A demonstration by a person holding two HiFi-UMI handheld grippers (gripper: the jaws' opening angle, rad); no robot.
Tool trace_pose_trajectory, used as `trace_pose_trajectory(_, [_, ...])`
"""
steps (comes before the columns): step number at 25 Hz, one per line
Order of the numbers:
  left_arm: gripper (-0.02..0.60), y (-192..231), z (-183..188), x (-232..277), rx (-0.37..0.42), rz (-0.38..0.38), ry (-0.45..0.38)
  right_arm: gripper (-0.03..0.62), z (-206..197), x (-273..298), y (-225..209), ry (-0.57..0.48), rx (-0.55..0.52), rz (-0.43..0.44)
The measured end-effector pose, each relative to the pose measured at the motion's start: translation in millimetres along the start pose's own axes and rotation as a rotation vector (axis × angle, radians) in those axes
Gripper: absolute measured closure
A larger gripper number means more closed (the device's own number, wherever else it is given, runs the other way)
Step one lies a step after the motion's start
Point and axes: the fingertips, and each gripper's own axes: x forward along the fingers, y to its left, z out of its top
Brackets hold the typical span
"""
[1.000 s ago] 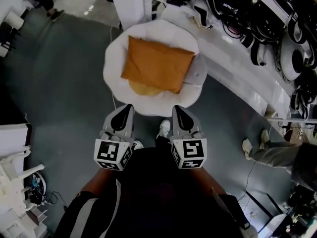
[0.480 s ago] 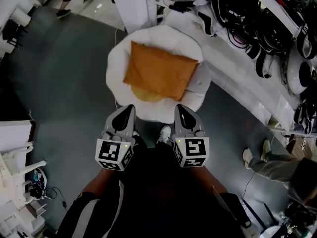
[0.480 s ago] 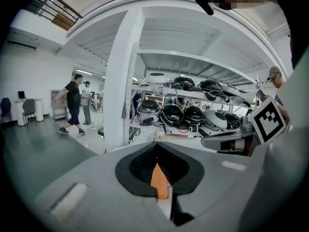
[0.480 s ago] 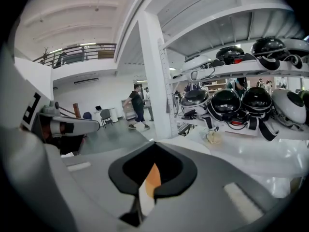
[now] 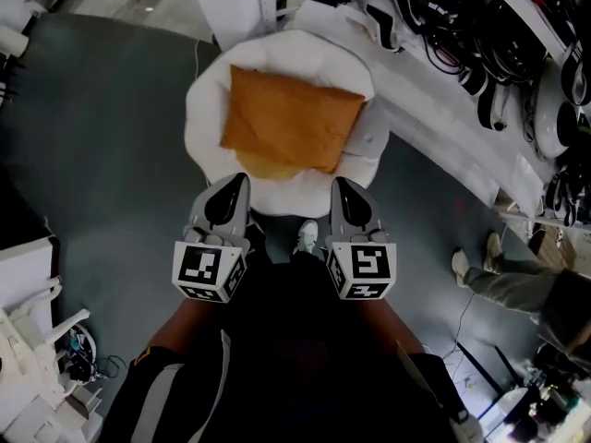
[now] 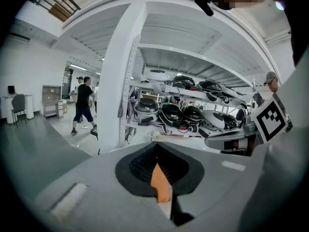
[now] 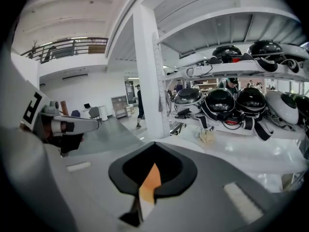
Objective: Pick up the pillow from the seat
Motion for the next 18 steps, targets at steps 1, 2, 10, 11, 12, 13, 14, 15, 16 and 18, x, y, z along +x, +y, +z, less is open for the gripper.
trace_pose_trajectory(1, [0.583, 5, 1, 4, 0.005, -0.012, 0.002, 0.591, 1, 5, 0, 0.002, 0.005, -0.014])
trace_pose_trajectory(2, [0.583, 10, 1, 9, 0.009, -0.023, 0.005, 0.591, 2, 11, 0, 0.004, 0.010, -0.028])
trace_pose_trajectory(10, [0.581, 54, -4, 33, 0.023, -0.084, 0.032, 0.591, 6, 47, 7, 0.027, 0.021, -0.121])
trace_pose_trajectory(11, [0.581, 60, -6, 36, 0.021, -0.090, 0.033, 0.591, 5, 50, 7, 0.034, 0.020, -0.134])
trace_pose_trajectory(12, [0.582, 66, -8, 38, 0.018, -0.098, 0.037, 0.591, 3, 54, 8, 0.044, 0.019, -0.146])
trace_pose_trajectory(13, [0.581, 72, -11, 40, 0.015, -0.108, 0.042, 0.591, 0, 57, 9, 0.054, 0.018, -0.158])
trace_pose_trajectory(14, [0.581, 77, -13, 41, 0.013, -0.119, 0.047, 0.591, -2, 61, 10, 0.064, 0.019, -0.170])
trace_pose_trajectory(15, [0.581, 83, -15, 43, 0.013, -0.130, 0.051, 0.591, -5, 63, 12, 0.072, 0.020, -0.183])
trace_pose_trajectory(16, [0.582, 89, -16, 44, 0.015, -0.139, 0.053, 0.591, -6, 66, 13, 0.080, 0.021, -0.196])
trace_pose_trajectory(18, [0.581, 100, -19, 50, 0.024, -0.150, 0.059, 0.591, -9, 71, 14, 0.093, 0.026, -0.218])
